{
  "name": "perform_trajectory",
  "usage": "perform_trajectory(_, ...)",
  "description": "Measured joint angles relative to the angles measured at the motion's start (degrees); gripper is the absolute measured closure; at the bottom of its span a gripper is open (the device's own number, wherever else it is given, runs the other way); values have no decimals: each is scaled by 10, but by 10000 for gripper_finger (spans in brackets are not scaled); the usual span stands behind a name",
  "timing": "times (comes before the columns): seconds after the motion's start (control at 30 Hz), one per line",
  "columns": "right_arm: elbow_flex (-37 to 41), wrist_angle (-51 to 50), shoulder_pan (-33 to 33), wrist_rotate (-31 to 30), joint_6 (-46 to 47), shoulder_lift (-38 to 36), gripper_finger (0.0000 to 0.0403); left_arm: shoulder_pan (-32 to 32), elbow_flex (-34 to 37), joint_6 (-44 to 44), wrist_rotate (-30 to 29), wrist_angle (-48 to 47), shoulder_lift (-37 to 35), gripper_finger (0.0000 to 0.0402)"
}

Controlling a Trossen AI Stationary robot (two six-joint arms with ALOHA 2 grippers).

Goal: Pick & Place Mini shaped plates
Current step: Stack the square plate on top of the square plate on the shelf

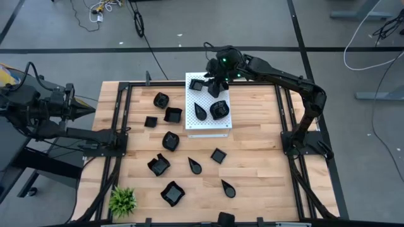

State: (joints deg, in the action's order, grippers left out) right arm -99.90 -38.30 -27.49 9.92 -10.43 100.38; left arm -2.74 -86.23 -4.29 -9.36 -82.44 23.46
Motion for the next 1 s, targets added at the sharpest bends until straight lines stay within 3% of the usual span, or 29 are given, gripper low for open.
perform_trajectory(0.33, 0, 0, -5, -1, -414, 16, 199, 0, 0, 0, 0, 0, 0, 399)
perform_trajectory(0.47, 0, 0, -4, -5, -534, 33, 199, 0, 0, 0, 0, 0, 0, 399)
perform_trajectory(0.73, 0, -8, -5, -16, -689, 72, 199, 0, 0, 0, 0, 0, 0, 399)
perform_trajectory(1.0, 0, -4, -5, -65, -707, 106, 199, 0, 0, 0, 0, 0, 0, 399)
